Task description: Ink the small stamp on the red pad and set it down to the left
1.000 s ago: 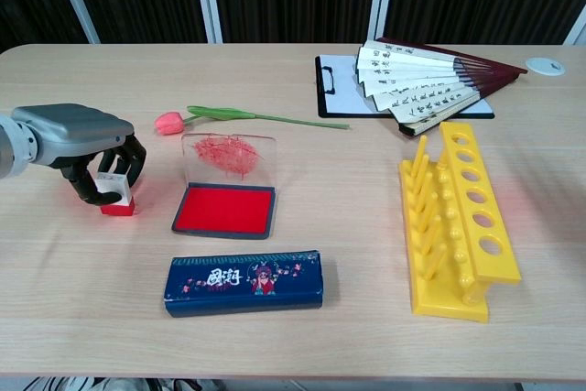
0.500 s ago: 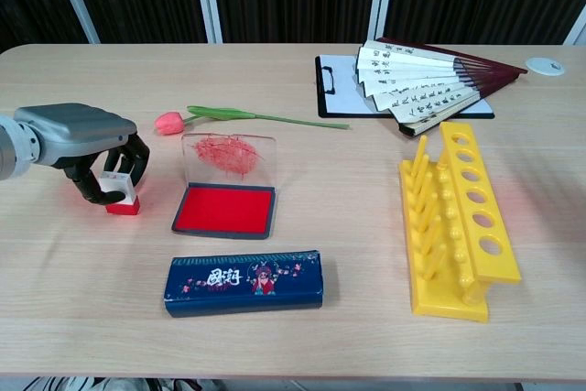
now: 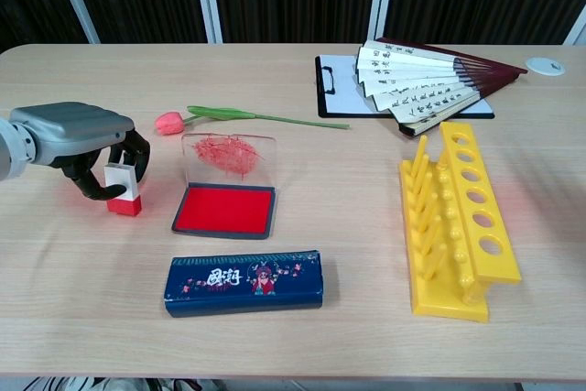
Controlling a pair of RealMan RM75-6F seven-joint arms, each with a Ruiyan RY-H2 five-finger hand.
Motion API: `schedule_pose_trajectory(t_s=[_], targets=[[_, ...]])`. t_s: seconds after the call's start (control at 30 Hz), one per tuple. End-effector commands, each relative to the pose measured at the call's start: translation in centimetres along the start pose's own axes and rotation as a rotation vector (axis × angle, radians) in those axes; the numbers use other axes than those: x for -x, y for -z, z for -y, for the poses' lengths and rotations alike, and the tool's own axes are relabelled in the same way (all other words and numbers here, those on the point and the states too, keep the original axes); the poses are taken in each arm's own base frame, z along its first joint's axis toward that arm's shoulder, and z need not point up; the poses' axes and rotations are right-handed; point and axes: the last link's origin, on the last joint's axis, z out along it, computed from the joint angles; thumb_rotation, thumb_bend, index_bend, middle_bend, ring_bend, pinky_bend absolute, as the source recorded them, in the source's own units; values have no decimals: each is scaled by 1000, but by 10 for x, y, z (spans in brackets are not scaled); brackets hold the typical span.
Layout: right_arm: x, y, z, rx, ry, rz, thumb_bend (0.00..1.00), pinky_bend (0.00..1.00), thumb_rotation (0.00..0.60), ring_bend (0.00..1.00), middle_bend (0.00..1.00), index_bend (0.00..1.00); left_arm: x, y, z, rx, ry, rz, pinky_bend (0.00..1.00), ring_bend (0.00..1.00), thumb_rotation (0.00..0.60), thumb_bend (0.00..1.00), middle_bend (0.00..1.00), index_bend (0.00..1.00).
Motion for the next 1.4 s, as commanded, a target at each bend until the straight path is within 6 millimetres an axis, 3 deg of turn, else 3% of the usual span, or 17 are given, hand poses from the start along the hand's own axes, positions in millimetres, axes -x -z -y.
schedule_pose_trajectory(t_s=[0.03, 0.6, 0.83, 0.97, 1.17, 1.3, 1.4], targets=[[0, 0, 0, 0, 0, 0, 258, 193, 600, 0, 0, 9, 2, 0, 1, 1, 0, 3, 488, 386, 600, 406, 453, 449], [0, 0, 0, -2, 0, 0, 258, 193, 600, 0, 0, 10, 3, 5, 2, 0, -11, -7, 487, 385, 600, 372, 448, 435], [0, 1, 1, -3, 0, -1, 258, 193, 600, 0, 0, 10, 3, 7, 3, -6, -11, -15, 487, 380, 600, 318, 433, 418], [0, 1, 1, -3, 0, -1, 258, 193, 600, 0, 0, 10, 3, 8, 4, -9, -14, -15, 477, 362, 600, 240, 413, 393], [0, 1, 1, -3, 0, -1, 258, 193, 600, 0, 0, 10, 3, 9, 5, -24, -25, -17, 384, 251, 600, 40, 260, 253], [0, 1, 1, -3, 0, 0, 258, 194, 600, 0, 0, 10, 2, 11, 7, -32, -32, -21, 212, 96, 600, 16, 75, 104], [0, 1, 1, -4, 3, -1, 258, 193, 600, 0, 0, 10, -2, 14, 8, -37, -24, -35, 128, 25, 600, 16, 6, 36]])
